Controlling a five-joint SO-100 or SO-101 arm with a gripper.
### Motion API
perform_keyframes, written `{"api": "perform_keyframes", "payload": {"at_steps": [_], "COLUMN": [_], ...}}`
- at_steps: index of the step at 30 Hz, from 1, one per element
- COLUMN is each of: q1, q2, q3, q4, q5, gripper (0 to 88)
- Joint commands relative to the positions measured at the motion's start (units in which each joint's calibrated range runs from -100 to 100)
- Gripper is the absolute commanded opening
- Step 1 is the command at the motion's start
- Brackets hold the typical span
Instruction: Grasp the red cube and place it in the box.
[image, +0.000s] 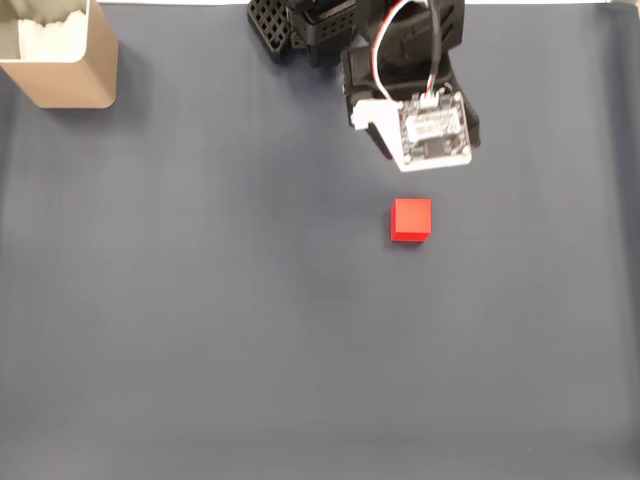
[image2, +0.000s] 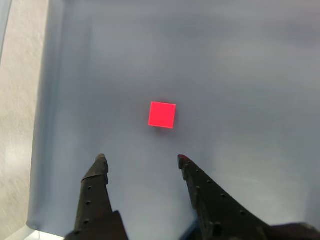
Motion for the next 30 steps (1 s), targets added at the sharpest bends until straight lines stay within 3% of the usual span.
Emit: {"api": "perform_keyframes", "payload": {"at_steps": [1, 30], "q1": [1.2, 2.8], "q2": [1.8, 14.3], "q3": [-2.0, -2.4], "q4": [-1.8, -13.3], "q5": [0.8, 4.7], "gripper": [33.2, 32.9]}}
